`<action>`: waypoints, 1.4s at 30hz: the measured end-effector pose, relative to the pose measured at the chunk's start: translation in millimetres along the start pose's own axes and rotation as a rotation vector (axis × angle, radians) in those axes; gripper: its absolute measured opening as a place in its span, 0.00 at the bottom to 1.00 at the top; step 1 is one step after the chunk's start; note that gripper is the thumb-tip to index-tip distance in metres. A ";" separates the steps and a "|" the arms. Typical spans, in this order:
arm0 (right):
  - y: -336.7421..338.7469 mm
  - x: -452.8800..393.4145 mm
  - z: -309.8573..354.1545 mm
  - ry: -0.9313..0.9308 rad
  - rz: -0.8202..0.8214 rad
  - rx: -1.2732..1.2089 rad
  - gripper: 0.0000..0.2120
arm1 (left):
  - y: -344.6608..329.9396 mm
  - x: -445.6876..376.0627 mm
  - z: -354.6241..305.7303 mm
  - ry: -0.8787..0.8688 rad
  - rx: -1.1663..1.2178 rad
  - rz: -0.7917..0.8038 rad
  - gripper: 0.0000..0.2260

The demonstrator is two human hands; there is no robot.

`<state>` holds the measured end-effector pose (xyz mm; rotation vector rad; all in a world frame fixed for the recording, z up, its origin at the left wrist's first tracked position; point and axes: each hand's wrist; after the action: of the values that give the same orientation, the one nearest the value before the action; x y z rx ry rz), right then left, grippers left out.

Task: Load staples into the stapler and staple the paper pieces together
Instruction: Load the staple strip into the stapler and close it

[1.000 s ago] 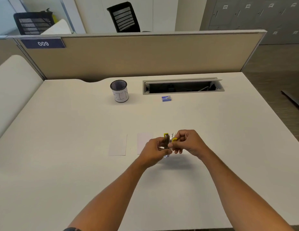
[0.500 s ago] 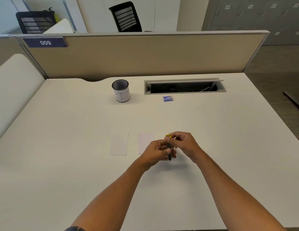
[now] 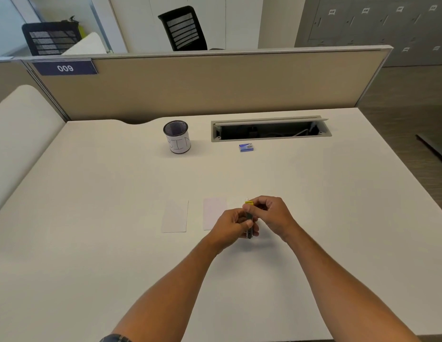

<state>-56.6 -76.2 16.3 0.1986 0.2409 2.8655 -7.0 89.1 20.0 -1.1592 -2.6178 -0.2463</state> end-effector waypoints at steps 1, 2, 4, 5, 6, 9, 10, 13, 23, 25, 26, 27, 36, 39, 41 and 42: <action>0.8 0.3 -0.6 0.001 0.006 0.006 0.06 | 0.1 0.2 0.3 -0.001 -0.009 0.002 0.09; 1.5 0.6 -1.3 0.002 0.010 0.009 0.06 | 0.1 0.0 0.4 -0.001 -0.019 0.003 0.09; 2.2 1.3 -3.1 -0.001 0.016 0.000 0.06 | 0.4 -1.1 1.4 0.001 -0.025 0.001 0.09; 2.6 1.6 -3.9 -0.004 0.018 -0.007 0.07 | 0.3 -1.5 2.0 0.000 -0.026 0.002 0.09; 3.0 1.7 -4.7 -0.007 0.021 -0.013 0.07 | -0.1 -1.8 2.8 0.000 -0.028 0.002 0.09; 4.7 1.3 -7.5 -0.012 0.029 -0.014 0.09 | -0.7 -2.8 5.9 0.002 -0.027 0.003 0.09; 5.3 1.3 -8.3 -0.013 0.030 -0.013 0.09 | -1.3 -3.1 7.0 0.001 -0.023 0.004 0.09; 6.5 0.8 -10.4 -0.015 0.024 -0.009 0.11 | -3.7 -3.9 8.7 -0.006 -0.005 0.000 0.09; 16.5 3.4 -11.6 -0.042 0.009 -0.028 0.15 | -10.8 -10.4 13.0 0.006 0.047 0.003 0.11; 18.3 3.2 -13.1 -0.052 0.008 -0.025 0.16 | -12.2 -10.7 13.3 0.007 0.049 0.005 0.11; 19.1 3.1 -13.8 -0.056 0.009 -0.023 0.16 | -12.8 -10.7 13.4 0.007 0.054 0.005 0.11; 19.6 2.8 -14.3 -0.059 0.012 -0.022 0.17 | -13.1 -10.6 13.8 0.006 0.064 0.006 0.10; 10.9 2.7 -10.2 -0.058 0.050 -0.128 0.14 | 2.2 -9.1 15.5 -0.036 0.117 -0.047 0.12; 2.6 1.6 -7.1 -0.039 0.036 -0.212 0.17 | 13.8 -8.8 14.4 -0.061 0.005 -0.133 0.20; -3.4 -0.1 -3.1 -0.031 0.019 -0.231 0.18 | 23.9 -7.5 14.8 -0.055 -0.108 -0.201 0.24; -6.5 -1.4 -1.0 -0.033 0.012 -0.230 0.20 | 30.4 -6.2 15.8 -0.047 -0.149 -0.247 0.25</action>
<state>-53.9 -70.5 14.0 0.2026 -0.0971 2.8686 16.9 109.1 4.6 -0.8913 -2.8238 -0.4751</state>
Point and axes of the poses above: each hand's wrist, its own x-axis away from the middle knuckle, its own y-axis out of the back of the hand, z = x × y, and after that the axes turned 1 degree about x, right-handed
